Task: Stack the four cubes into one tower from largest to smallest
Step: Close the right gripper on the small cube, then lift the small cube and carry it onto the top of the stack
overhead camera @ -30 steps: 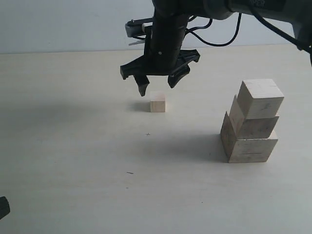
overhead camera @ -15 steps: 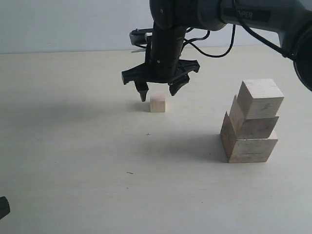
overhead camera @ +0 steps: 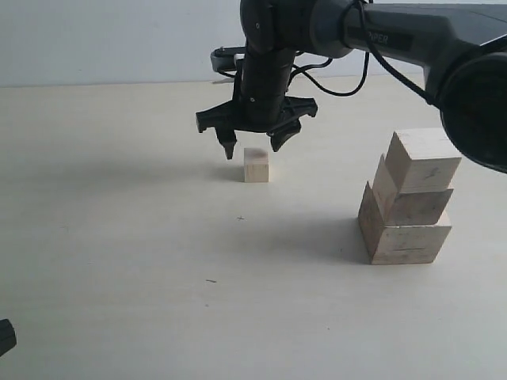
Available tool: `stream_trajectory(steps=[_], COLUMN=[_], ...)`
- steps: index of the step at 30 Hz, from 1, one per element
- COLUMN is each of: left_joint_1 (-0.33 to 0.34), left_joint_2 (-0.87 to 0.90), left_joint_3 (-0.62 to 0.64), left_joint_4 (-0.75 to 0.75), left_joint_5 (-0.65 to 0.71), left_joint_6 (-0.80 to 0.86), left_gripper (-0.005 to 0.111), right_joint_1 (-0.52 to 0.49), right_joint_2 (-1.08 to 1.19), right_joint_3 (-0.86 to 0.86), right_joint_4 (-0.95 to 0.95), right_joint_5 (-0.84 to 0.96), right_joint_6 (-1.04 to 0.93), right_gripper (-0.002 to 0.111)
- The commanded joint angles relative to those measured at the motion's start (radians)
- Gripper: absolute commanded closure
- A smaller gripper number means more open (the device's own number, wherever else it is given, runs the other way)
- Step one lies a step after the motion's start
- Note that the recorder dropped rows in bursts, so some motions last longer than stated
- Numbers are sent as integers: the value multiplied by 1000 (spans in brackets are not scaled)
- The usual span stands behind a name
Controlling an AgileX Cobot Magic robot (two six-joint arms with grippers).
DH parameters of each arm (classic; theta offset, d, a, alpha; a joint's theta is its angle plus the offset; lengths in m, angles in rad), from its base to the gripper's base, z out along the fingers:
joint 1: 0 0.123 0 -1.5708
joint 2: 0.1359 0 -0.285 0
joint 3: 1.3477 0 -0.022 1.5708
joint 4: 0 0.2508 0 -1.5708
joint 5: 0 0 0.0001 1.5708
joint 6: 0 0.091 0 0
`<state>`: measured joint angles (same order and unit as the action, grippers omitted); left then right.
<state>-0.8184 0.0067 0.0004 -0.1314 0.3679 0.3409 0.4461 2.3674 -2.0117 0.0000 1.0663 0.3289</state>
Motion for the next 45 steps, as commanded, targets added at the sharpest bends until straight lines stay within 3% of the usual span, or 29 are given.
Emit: stream_trajectory(steps=[1, 14, 23, 28, 45], left_joint_1=[2, 2, 2, 2, 2], left_joint_2=[-7, -7, -7, -7, -7], left_joint_3=[0, 0, 0, 0, 0], left_joint_4=[-3, -3, -3, -3, -3], left_joint_5=[-6, -6, -6, -6, -6], left_joint_6=[-4, -4, -4, -4, -4], left_gripper=[107, 107, 107, 107, 107], right_joint_1=[-4, -4, -4, -4, -4], right_joint_2=[19, 68, 70, 48, -351], right_joint_3=[-32, -32, -32, -32, -17], right_joint_4=[-6, -6, -6, -6, -8], right_joint_5=[19, 30, 14, 18, 155], right_joint_6=[-2, -2, -4, -11, -102], right_gripper=[38, 42, 78, 93, 93])
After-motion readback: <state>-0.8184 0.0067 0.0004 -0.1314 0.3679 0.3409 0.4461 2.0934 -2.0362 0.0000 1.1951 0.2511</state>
